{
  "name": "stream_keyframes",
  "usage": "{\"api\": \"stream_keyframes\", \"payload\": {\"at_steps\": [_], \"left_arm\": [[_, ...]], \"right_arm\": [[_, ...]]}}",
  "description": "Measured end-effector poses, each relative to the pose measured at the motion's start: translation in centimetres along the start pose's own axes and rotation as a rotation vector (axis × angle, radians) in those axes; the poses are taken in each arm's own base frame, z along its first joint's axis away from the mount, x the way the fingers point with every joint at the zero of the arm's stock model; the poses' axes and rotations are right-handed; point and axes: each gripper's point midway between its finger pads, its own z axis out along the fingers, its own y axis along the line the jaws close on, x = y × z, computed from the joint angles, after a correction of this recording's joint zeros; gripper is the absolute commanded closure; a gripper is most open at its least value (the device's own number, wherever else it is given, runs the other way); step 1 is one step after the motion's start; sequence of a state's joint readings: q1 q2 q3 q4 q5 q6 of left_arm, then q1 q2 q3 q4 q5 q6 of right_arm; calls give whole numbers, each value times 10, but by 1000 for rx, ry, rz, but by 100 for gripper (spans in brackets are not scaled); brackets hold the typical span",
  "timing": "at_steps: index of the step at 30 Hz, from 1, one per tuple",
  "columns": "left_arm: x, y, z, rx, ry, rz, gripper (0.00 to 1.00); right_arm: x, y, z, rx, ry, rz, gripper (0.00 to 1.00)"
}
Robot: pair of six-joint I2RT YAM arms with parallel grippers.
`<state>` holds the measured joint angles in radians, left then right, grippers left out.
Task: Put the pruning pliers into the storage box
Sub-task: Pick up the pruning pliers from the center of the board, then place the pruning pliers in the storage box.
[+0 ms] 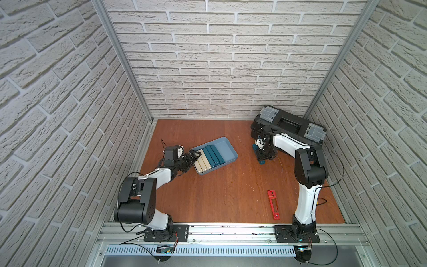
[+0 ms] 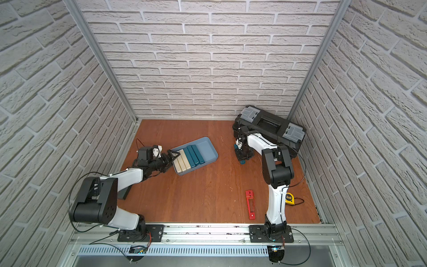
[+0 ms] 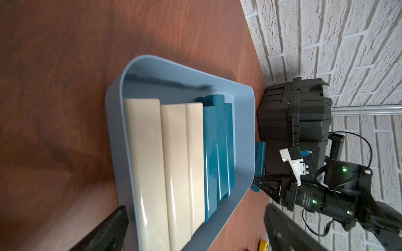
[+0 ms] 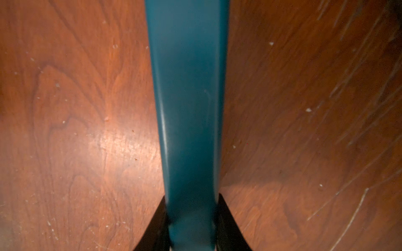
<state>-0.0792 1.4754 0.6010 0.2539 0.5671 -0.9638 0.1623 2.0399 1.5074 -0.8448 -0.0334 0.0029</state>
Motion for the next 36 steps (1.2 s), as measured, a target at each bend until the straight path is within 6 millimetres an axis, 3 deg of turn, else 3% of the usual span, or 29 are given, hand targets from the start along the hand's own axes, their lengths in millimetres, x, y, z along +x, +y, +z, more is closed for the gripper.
{"api": "stream_keyframes", "payload": {"at_steps": [5,12,23,28,36], "left_arm": [[4,2,-11,-43,1,19,2],[2,-9,-29,-51,-22,54,2],[4,-23,-30,-1,-15,44,2],[8,-32,-27,28,-5,53,2],[9,-36,-20,48,-2,50,2]], "right_arm": [[-5,5,-6,-28,-11,0,97],[-32,28,-31,-104,-90,-22,97],[-77,123,-85,-208,-239,-199,97],[-84,159,-74,-246,-221,-254,97],[-87,191,-45,-269,-159,-298,97]]}}
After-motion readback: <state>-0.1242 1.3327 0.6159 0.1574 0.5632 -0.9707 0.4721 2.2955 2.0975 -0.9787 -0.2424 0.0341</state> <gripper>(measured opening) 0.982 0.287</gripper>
